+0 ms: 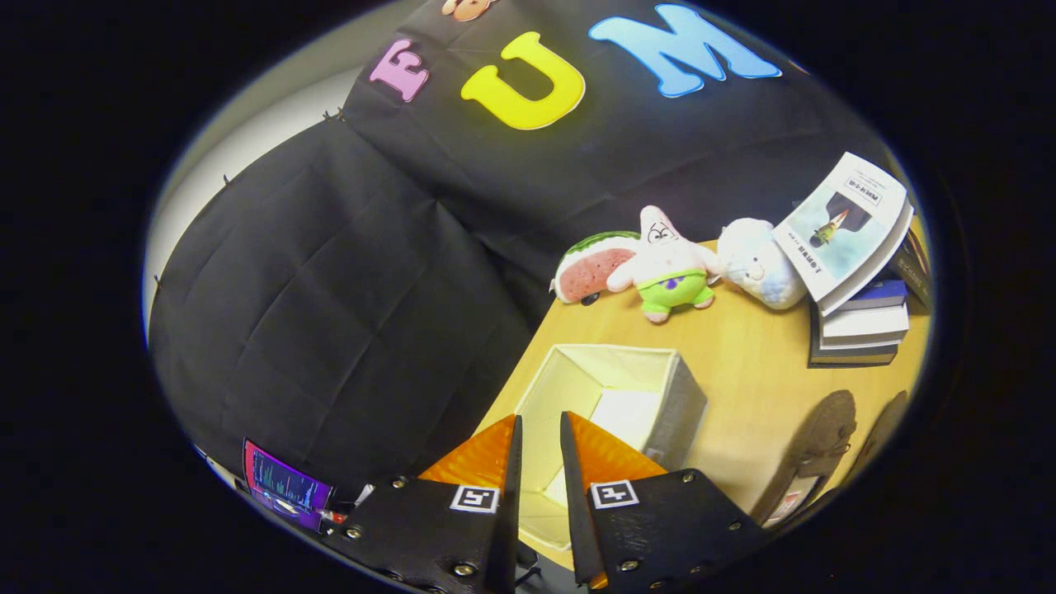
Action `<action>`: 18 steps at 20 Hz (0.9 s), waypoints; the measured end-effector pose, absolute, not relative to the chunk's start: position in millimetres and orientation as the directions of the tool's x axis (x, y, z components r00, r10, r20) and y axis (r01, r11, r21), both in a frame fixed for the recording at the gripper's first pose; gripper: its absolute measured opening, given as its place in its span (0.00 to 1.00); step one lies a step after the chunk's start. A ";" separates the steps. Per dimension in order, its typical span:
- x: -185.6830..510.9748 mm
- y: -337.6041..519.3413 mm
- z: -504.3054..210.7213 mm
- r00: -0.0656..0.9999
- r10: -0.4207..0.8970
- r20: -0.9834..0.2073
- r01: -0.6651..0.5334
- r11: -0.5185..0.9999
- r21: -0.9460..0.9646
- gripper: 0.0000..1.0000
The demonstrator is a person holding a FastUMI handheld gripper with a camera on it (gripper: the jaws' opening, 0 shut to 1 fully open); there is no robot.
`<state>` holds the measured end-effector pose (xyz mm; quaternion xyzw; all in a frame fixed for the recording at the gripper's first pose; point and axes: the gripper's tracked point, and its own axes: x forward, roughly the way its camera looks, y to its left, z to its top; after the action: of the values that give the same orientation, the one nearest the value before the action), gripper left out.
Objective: Open the storage box then place both shoes into the box .Put the left shoe in first, then the right shoe, with the right side of both shoes facing outward in a uniform manner.
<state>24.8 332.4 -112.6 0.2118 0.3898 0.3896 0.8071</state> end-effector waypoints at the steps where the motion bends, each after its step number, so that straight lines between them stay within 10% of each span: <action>1: 33.5 322.3 -120.5 0.399 0.786 -0.472 -0.459 0.617 0.640 0.26; 16: 44.6 190.2 -193.2 0.469 0.613 -0.636 -0.302 0.788 0.537 0.29; 18: 44.3 172.7 -213.4 0.471 0.581 -0.664 -0.285 0.812 0.509 0.46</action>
<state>44.3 172.7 -213.4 0.1662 0.4453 0.2572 0.8414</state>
